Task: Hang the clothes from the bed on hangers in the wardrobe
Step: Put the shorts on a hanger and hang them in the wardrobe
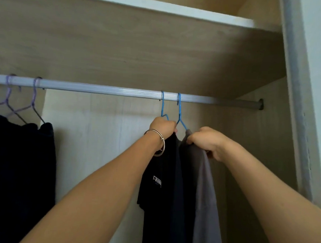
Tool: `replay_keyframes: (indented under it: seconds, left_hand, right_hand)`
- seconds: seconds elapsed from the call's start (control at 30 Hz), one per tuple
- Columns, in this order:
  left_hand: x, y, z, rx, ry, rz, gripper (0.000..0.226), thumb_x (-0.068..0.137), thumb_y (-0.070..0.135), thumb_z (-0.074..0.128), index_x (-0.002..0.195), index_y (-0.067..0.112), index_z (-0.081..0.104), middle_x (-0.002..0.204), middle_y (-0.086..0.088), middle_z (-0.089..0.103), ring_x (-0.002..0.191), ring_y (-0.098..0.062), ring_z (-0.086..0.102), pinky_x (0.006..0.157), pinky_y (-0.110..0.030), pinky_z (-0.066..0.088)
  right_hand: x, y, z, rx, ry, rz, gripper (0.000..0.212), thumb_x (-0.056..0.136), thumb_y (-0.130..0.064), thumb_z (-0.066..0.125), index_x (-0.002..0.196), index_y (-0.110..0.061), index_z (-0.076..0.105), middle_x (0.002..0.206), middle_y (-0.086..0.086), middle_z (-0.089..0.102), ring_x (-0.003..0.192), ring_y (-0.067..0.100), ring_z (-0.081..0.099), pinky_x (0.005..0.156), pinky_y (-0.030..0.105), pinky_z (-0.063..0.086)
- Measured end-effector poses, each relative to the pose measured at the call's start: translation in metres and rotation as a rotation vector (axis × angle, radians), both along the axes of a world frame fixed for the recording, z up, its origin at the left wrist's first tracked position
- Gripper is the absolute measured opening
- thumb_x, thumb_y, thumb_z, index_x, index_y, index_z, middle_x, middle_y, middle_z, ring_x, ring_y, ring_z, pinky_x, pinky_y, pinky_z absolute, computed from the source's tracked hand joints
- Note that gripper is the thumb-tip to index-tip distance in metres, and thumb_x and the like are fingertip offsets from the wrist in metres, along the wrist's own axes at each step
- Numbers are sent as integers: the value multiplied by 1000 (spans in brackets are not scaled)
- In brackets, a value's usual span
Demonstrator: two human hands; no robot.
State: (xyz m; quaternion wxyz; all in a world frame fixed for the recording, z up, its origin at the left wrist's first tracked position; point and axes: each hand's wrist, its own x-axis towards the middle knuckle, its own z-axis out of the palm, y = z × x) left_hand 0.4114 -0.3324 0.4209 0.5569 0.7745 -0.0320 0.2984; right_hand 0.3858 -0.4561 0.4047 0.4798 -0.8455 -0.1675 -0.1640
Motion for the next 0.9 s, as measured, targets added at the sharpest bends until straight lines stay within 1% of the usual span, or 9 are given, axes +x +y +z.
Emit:
replay_keyframes:
  seconds: [0.13,0.2,0.3,0.43,0.47,0.53,0.73,0.83,0.9]
  left_hand:
    - [-10,33,10,51,-9,146,31,83,6,54,52,7,48,37,3,46,46,-14,36,35,-16,31]
    - [-20,51,15,119,11,208,36,82,6,55,49,9,43,44,-1,42,46,-15,32,37,-16,30]
    - [-36,81,19,202,39,286,33,81,6,57,51,9,43,57,-4,39,47,-17,31,47,-23,27]
    - [-59,129,21,236,47,382,9,80,7,58,71,6,55,72,-9,51,49,-17,35,47,-24,29]
    - [-65,141,22,252,45,412,9,80,8,58,72,6,56,79,-10,53,52,-17,36,48,-24,30]
    - [-74,166,25,273,56,461,19,80,9,59,62,8,54,83,-10,54,58,-18,39,50,-24,31]
    - [-97,225,31,320,109,573,27,81,9,58,54,10,53,69,-6,54,78,-19,47,50,-24,32]
    - [-104,241,30,372,128,607,15,82,9,57,74,3,68,73,-10,57,76,-24,57,59,-24,38]
    - [-104,250,29,395,133,626,22,83,11,58,97,-3,69,96,-15,67,98,-27,62,70,-27,41]
  right_hand:
    - [0,13,-4,120,-61,41,19,91,-8,46,80,4,56,59,10,46,48,19,43,35,11,30]
    - [2,23,-6,159,-94,64,29,89,-9,47,88,17,59,67,15,51,60,22,46,55,23,36]
    - [-3,48,-5,210,-114,107,34,87,-10,50,101,21,55,81,36,60,70,22,46,64,29,33]
    - [-12,93,3,231,-56,228,23,87,-12,50,88,9,60,80,13,47,70,24,42,62,30,31]
    - [-13,105,4,247,-50,253,29,88,-11,50,93,16,58,80,13,47,70,24,44,62,30,33]
    - [-15,126,6,269,-41,281,35,87,-11,50,102,20,55,80,15,51,71,26,50,64,32,37]
    - [-30,180,6,293,-1,368,17,90,-12,47,79,-1,53,70,14,50,58,26,49,55,27,37]
    - [-37,201,3,303,17,367,21,91,-12,46,73,-2,50,64,11,47,56,22,47,52,25,35]
    - [-40,212,1,302,28,364,20,91,-12,45,74,-3,49,65,10,47,56,21,46,51,24,35]
